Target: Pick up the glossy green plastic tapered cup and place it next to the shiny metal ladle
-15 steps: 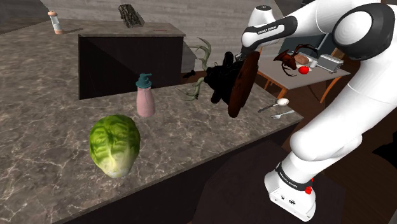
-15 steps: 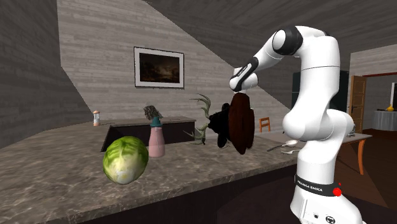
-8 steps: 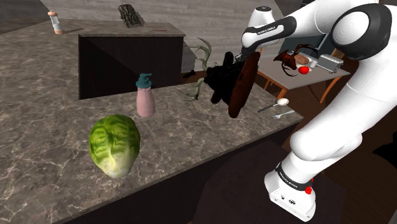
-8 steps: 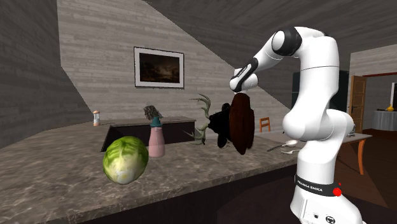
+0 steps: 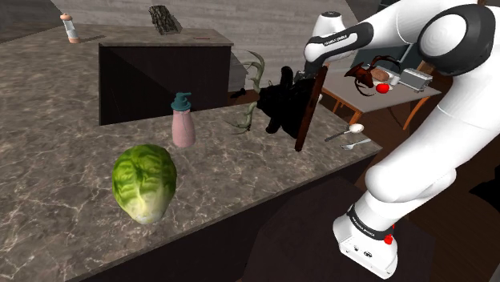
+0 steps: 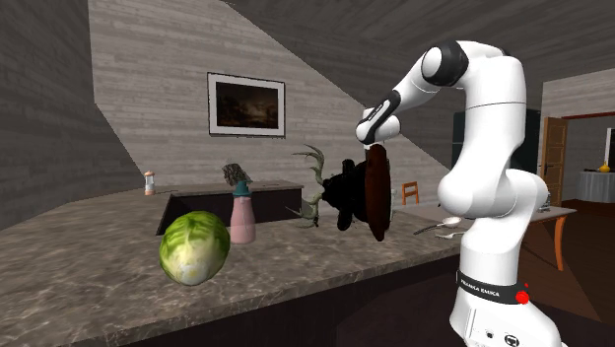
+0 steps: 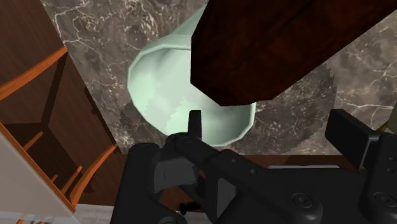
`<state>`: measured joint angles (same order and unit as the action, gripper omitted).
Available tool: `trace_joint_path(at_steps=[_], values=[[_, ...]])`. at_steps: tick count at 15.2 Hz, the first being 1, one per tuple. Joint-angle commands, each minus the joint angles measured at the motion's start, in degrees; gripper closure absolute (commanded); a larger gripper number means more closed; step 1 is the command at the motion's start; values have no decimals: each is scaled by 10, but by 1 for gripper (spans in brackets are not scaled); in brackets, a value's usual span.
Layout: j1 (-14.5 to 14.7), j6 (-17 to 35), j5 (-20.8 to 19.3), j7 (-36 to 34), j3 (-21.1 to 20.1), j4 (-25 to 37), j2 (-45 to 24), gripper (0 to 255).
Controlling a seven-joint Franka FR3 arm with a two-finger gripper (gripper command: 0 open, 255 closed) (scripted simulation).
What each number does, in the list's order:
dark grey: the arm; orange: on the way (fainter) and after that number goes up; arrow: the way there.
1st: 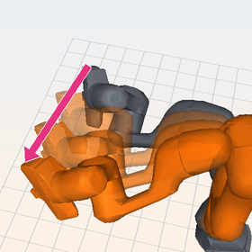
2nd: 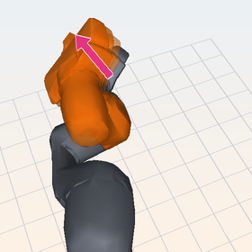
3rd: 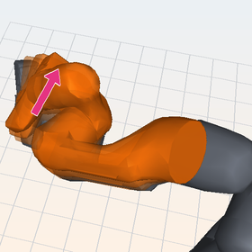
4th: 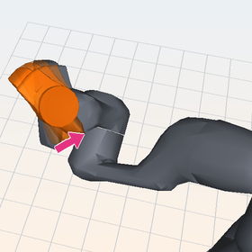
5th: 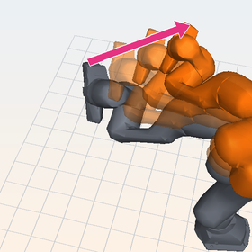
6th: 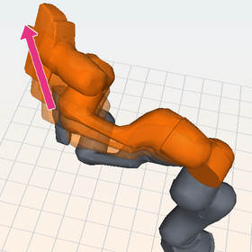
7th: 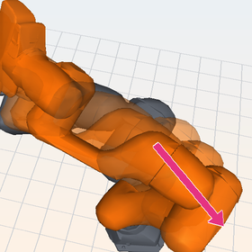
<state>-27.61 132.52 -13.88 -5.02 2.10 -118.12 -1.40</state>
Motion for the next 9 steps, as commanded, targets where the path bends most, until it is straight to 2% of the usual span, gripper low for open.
trace_joint_path(at_steps=[1,2,9], values=[[7,-37,1,0,-7,3,-25,0],[9,-51,3,1,-8,8,-17,0],[11,-51,3,1,-6,8,-17,0]])
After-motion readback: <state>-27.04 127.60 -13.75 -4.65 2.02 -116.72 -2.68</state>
